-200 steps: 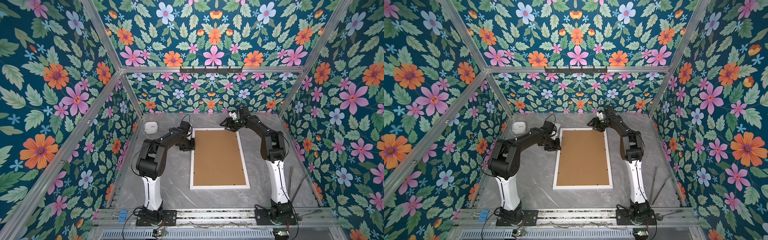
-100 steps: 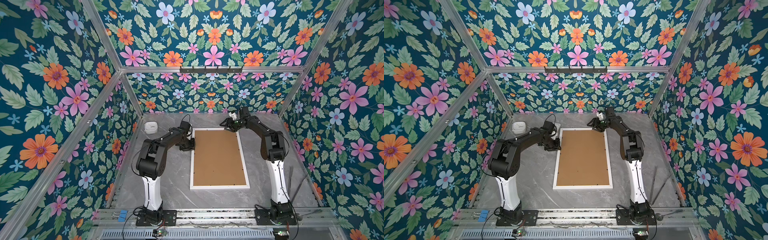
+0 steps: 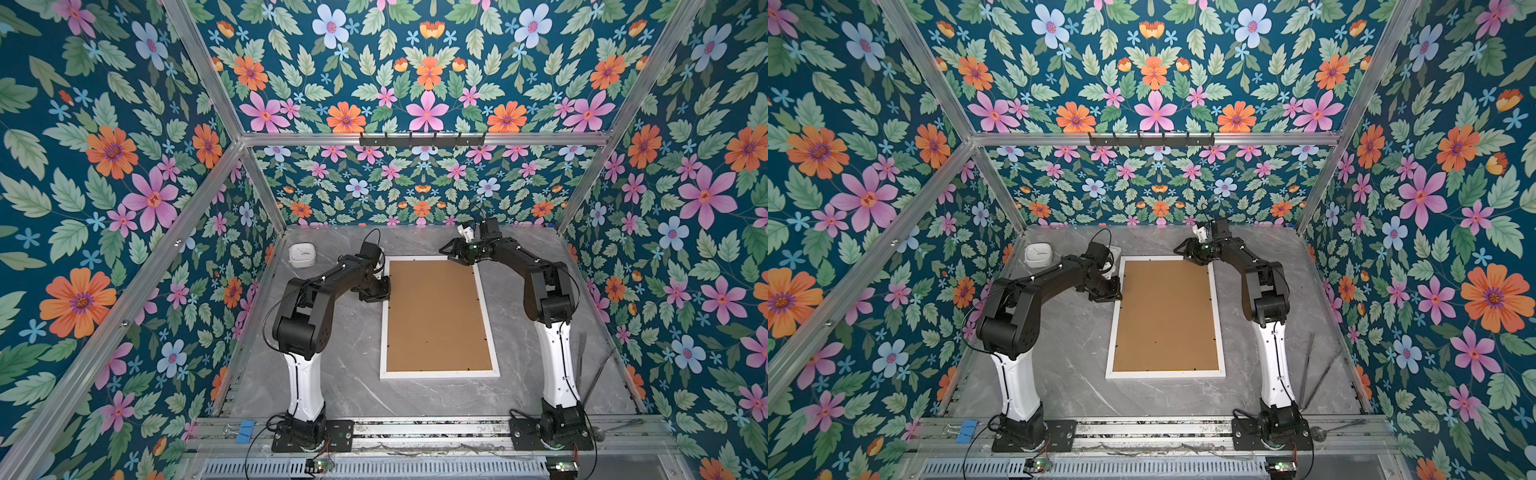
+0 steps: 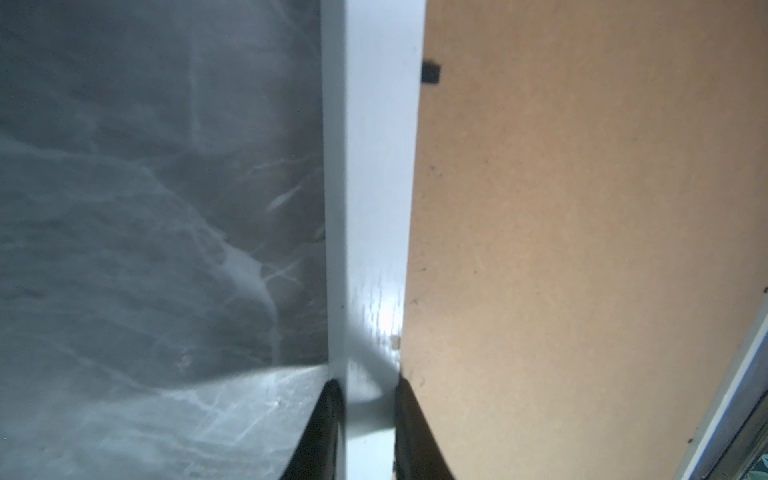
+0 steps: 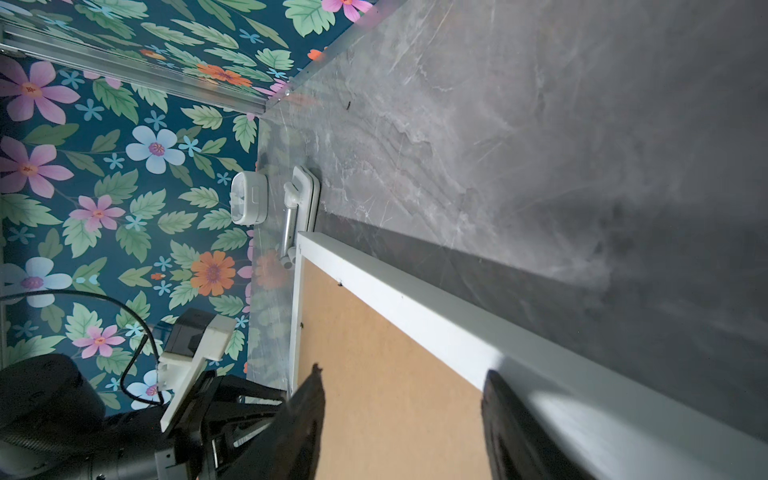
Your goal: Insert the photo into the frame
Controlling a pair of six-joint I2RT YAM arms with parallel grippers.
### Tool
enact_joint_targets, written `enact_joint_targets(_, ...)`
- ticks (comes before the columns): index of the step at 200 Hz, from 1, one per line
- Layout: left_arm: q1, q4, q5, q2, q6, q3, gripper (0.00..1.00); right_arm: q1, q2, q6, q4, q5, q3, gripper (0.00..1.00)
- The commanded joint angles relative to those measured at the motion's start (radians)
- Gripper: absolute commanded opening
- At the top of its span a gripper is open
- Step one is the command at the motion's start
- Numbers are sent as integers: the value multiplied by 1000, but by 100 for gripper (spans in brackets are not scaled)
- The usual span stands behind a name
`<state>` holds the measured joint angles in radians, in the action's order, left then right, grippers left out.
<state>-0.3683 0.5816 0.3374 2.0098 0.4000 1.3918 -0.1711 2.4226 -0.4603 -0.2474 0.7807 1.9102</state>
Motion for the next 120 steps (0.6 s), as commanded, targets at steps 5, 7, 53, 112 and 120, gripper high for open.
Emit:
enact_joint_targets(5,-5,52,-66,27,25,-17,14,-4,-9,0,-106,-32,-44,60)
enact_joint_targets(7,-6,52,-66,27,26,-17,14,-4,-9,0,-106,-32,-47,60)
enact_joint_targets(53,-4,52,-64,31,26,-14,14,-4,-23,12,-101,-32,-96,59)
enact_joint_targets(112,-5,49,-57,34,31,-14,14,-7,-43,15,-89,-40,-143,59)
enact_joint_targets(120,-4,49,-58,32,30,-14,14,-7,-51,11,-87,-39,-142,59)
